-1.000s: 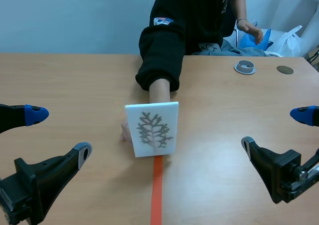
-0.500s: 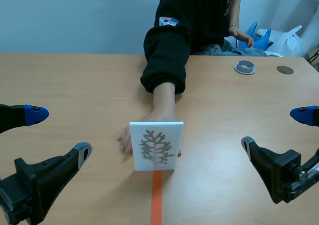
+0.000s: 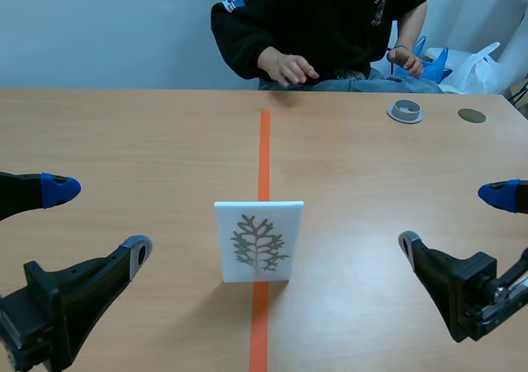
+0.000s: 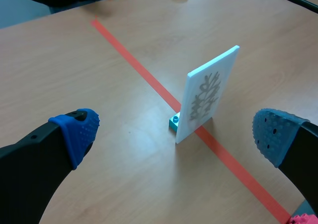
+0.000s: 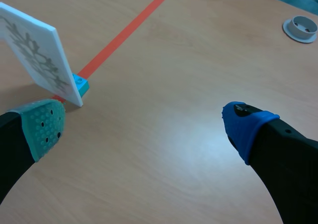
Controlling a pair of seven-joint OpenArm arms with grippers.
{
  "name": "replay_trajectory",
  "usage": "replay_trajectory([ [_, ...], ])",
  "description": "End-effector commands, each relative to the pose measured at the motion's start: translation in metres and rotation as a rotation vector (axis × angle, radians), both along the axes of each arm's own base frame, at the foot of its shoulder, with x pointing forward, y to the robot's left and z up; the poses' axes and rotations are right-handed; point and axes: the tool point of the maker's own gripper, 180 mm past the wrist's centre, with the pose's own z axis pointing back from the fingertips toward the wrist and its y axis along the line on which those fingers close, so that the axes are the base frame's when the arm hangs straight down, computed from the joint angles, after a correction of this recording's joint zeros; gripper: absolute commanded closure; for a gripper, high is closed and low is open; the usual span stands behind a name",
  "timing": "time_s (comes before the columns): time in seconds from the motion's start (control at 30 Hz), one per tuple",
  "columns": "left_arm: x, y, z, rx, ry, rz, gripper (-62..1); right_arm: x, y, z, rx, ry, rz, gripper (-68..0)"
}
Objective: Sort the leaf by its shape. The table is split by an orange tape line. A compound leaf with several leaflets goes to the left side, a simple leaf with one blade goes to the right side. Return to the home posture when a red brick is placed on the table.
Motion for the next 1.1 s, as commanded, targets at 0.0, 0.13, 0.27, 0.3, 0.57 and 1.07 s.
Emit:
replay_trajectory([
  [0.0,0.001,-0.002,0.009,-0.019,-0.026,-0.002,-62.3,0.009,0.002,0.011,-0.005,-0.043,0.023,-67.9],
  [0.13,0.001,-0.002,0.009,-0.019,-0.026,-0.001,-62.3,0.017,0.009,0.019,-0.014,-0.075,0.08,-67.9],
  [0.27,0.001,-0.002,0.009,-0.018,-0.027,-0.001,-62.3,0.025,0.015,0.016,0.0,-0.078,0.126,-67.9],
  [0.3,0.001,-0.002,0.009,-0.017,-0.027,-0.001,-62.3,0.026,0.018,0.014,0.008,-0.073,0.141,-67.9],
  [0.57,0.0,-0.002,0.005,0.028,-0.035,-0.015,-62.3,0.041,0.043,-0.011,0.06,-0.049,0.224,-67.9],
  [1.07,0.0,-0.002,0.005,0.028,-0.035,-0.015,-62.3,0.056,0.129,-0.063,0.091,-0.04,0.431,-67.9],
])
